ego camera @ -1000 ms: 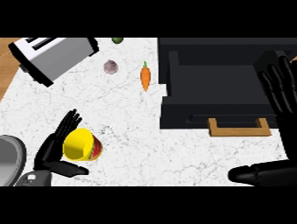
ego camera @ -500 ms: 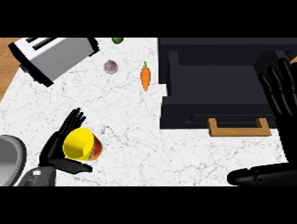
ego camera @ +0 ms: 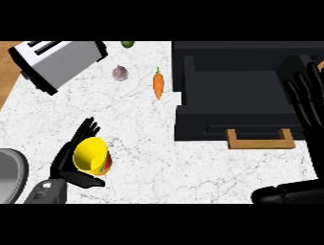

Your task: Pick up the cup, place it into the drawer and close the drawer

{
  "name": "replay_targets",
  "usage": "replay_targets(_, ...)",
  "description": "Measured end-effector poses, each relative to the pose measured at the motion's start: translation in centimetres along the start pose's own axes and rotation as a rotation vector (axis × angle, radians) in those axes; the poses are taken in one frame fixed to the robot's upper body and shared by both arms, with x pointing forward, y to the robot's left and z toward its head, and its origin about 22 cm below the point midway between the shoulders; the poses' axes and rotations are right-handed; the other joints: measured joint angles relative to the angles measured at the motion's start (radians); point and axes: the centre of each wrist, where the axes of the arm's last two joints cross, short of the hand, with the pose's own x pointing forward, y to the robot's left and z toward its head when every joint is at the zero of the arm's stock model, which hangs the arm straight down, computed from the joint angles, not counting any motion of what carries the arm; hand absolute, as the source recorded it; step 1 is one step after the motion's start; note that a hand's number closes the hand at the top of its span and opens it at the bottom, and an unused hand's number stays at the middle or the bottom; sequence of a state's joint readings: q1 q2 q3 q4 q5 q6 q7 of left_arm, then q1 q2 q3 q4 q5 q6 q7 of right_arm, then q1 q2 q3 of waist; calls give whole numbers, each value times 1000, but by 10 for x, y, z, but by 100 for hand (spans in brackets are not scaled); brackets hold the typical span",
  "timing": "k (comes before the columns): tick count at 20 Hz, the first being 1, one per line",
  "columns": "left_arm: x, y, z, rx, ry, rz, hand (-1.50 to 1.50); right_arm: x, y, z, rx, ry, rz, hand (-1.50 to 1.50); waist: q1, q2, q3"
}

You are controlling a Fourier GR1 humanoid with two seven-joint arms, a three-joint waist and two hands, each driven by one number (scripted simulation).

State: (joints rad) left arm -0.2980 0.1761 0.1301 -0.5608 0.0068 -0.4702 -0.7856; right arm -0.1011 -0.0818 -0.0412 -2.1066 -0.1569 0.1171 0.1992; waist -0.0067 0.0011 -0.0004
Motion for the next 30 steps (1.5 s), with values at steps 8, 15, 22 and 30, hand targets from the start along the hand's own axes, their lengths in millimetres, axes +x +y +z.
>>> replay_targets(8, -3, -5, -3, -59, 13, 91, 150, -2, 0, 6, 2, 5, 6, -150, 0, 0, 0)
replay_targets(15, -3, -16, -11, -73, -60, 82, 150, -1, 1, -1, 4, 7, 9, -150, 2, 0, -1)
replay_targets(22, -1, -17, -13, 83, -198, 30, 150, -2, -7, 0, 4, -1, 18, -150, 3, 1, -1)
replay_targets(30, 12, -9, -15, 324, -374, 11, 150, -3, -10, 2, -8, 2, 12, -150, 8, -2, 0)
